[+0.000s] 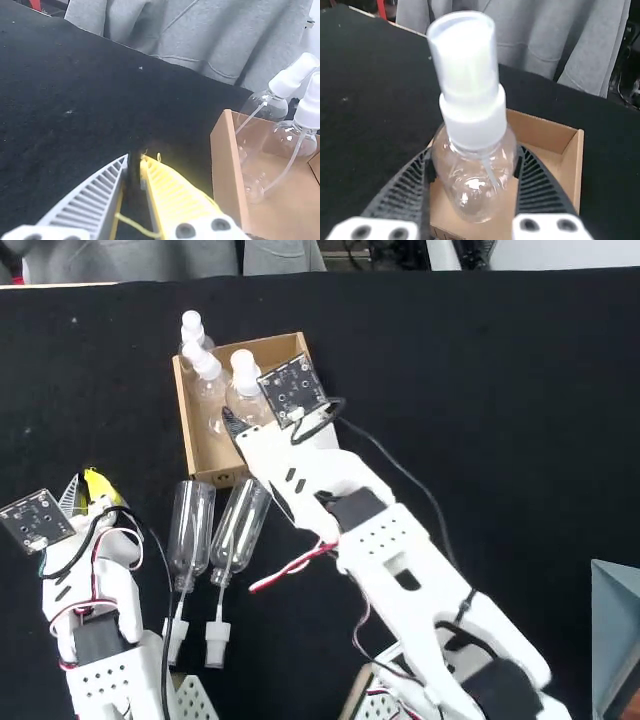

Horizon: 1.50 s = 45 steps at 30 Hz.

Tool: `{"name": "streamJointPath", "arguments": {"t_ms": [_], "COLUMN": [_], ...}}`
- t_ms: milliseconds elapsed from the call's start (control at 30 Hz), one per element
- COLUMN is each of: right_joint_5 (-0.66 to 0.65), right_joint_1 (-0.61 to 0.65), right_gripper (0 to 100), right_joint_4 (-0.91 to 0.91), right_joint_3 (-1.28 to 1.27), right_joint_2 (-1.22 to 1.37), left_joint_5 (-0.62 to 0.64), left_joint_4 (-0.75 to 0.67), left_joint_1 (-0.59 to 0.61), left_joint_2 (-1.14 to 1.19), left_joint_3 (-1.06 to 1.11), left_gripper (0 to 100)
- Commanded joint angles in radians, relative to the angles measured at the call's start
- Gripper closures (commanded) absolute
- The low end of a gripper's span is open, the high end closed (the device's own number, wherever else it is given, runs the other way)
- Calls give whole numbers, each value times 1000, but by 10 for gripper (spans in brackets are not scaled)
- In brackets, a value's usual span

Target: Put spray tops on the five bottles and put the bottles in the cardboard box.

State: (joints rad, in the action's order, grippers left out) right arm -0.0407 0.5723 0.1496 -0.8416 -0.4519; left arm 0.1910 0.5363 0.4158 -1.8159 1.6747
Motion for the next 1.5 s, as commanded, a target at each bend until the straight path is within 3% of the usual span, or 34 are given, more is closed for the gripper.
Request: {"name": "streamJointPath", "arguments": {"t_ms": [0, 1467], "right_joint_5": [9, 9], "right_joint_1": [26, 77], "right_gripper": [906, 903], "right_joint_4": [-52, -374], "right_joint_3": [85, 88], "right_joint_2": [21, 401], "left_joint_5": [-9, -9], "left_joint_4": [-29, -28], "left_joint_1": [7, 5], "left_joint_2": [-9, -8], "left_joint_3": [25, 25], "left_gripper": [970, 970]}}
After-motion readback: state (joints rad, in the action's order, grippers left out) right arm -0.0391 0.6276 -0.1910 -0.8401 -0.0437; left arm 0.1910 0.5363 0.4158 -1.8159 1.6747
